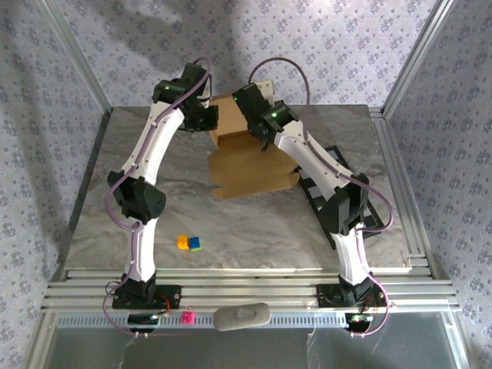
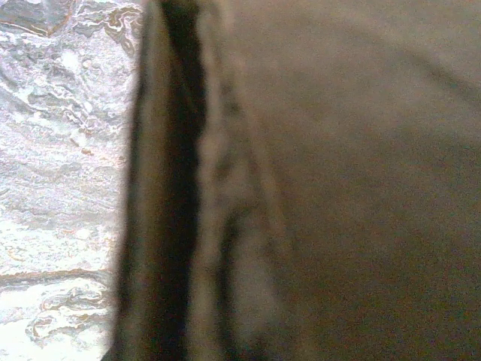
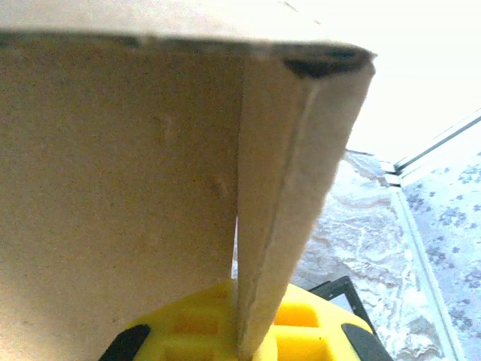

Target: Fold the paper box

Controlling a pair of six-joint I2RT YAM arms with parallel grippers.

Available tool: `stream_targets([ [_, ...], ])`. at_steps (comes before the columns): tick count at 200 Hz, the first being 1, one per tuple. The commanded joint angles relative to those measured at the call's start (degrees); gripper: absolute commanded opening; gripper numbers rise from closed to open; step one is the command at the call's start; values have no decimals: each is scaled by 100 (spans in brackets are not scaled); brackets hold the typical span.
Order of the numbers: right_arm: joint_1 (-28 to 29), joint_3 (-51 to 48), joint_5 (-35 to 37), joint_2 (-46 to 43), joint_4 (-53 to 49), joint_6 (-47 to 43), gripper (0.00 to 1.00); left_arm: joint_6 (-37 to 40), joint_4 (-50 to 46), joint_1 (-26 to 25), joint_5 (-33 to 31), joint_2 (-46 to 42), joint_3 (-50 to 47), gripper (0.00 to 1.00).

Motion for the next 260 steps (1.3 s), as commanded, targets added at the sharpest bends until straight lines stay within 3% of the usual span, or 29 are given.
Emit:
stream_targets([
  [1,-203,191,-308,-226,-231,94,0,21,-269,-21,-7,-64,207,0],
  [25,-249,187,-344,-255,-249,133,0,21,-277,-25,-2,-57,231,0],
  [91,-406,367,-396,-142,-114,50,14,82,-313,-37,58,-50,249,0],
  [188,-743,634,-1171,-33,65,14,27,109,-330,-40,76,-14,253,0],
  [260,-823,842,-1161,115,102,-34,26,126,-348,-42,107,41,287,0],
])
